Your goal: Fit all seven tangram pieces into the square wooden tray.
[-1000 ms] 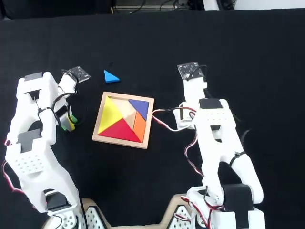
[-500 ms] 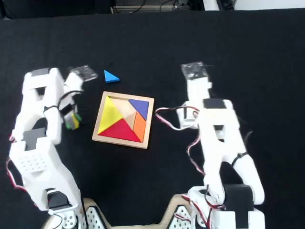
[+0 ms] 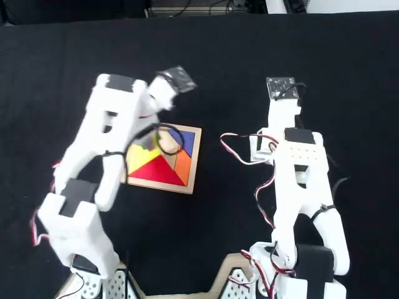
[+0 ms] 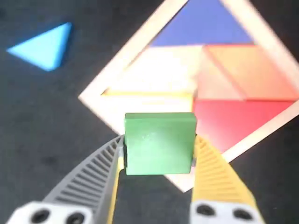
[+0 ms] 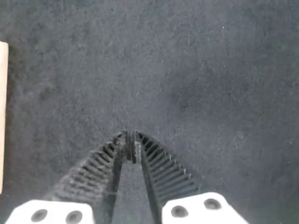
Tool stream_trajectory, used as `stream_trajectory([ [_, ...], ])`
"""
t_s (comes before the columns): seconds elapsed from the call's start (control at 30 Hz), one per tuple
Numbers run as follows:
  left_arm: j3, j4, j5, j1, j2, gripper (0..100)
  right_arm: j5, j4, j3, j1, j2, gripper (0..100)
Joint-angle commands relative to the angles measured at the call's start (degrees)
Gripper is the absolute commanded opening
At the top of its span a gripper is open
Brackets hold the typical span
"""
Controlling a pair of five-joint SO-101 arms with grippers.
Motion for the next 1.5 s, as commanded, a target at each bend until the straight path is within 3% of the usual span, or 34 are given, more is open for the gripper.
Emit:
stream_trajectory([
  [0.0, -4.5, -1.4, 2.0, 4.7, 1.9, 3, -0.4, -1.1, -2.2, 0.8, -2.1, 1.1],
  [0.5, -16.0, -1.1, 4.7, 5.2, 15.4, 5, -0.4, -1.1, -2.2, 0.8, -2.1, 1.1],
  [0.67, -16.0, -1.1, 4.8, 3.1, 15.6, 18, -0.4, -2.3, -2.0, 0.7, -2.0, 1.1],
  [0.97, -16.0, 0.6, 4.4, 1.1, 15.6, 17, -0.4, -2.3, -2.0, 0.7, -2.0, 1.1],
  [1.13, -16.0, 1.8, 4.7, 1.7, 15.6, 25, -0.4, -2.2, -2.0, 0.7, -2.0, 1.1],
  [1.47, -18.7, 2.3, 4.5, 1.1, 14.9, 25, -0.4, -2.2, -2.0, 0.7, -2.0, 1.1],
])
